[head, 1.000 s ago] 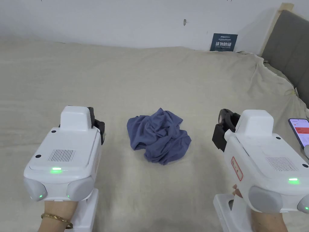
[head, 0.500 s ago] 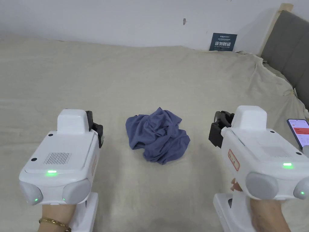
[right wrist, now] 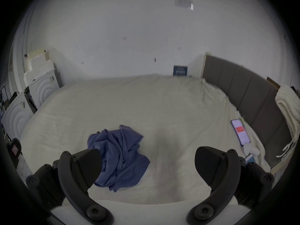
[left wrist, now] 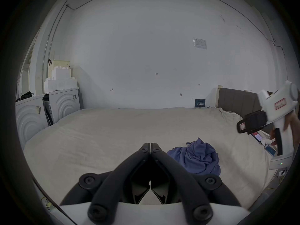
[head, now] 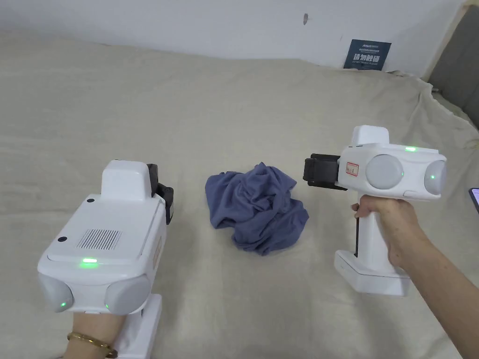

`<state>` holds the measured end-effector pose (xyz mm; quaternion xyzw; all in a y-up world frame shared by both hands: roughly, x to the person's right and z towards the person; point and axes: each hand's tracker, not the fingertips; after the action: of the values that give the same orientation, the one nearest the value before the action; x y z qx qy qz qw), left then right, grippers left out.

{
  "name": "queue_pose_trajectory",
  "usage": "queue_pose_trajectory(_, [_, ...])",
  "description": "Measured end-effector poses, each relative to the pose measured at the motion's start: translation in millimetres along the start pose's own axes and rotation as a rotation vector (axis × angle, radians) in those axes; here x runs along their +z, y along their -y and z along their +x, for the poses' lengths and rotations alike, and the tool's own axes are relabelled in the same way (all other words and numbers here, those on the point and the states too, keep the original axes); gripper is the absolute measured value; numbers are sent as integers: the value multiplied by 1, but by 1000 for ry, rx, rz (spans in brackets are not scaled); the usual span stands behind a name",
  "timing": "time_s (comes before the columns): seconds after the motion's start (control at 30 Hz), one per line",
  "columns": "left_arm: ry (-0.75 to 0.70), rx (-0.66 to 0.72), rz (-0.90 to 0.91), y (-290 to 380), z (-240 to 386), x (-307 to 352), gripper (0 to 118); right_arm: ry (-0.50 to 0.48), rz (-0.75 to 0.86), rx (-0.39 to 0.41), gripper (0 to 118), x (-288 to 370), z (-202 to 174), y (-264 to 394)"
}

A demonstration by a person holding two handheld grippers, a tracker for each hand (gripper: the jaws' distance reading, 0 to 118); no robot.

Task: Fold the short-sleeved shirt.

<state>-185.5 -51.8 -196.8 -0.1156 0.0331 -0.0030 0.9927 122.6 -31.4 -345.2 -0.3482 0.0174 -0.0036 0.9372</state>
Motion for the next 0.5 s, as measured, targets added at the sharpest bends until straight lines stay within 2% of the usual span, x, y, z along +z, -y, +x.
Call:
queue_pose_trajectory(0.1, [7,12,-15,2,0,-9,0,-8,-135,-60,114,-36,3,-5])
queue_pose_trajectory(0.2, [7,12,-26,6,0,-18,0,-18,-262,-92,108,-77,6,-5])
queue_pose_trajectory(0.3, [6,13,-41,9,0,-28,0,4,-346,-76,98,-109,7,0])
queue_pose_trajectory(0.43, [4,16,-65,15,-1,-41,0,18,-415,-87,75,-136,9,9])
queue_pose_trajectory(0.5, [4,17,-78,19,-2,-47,0,8,-435,-105,72,-143,10,14])
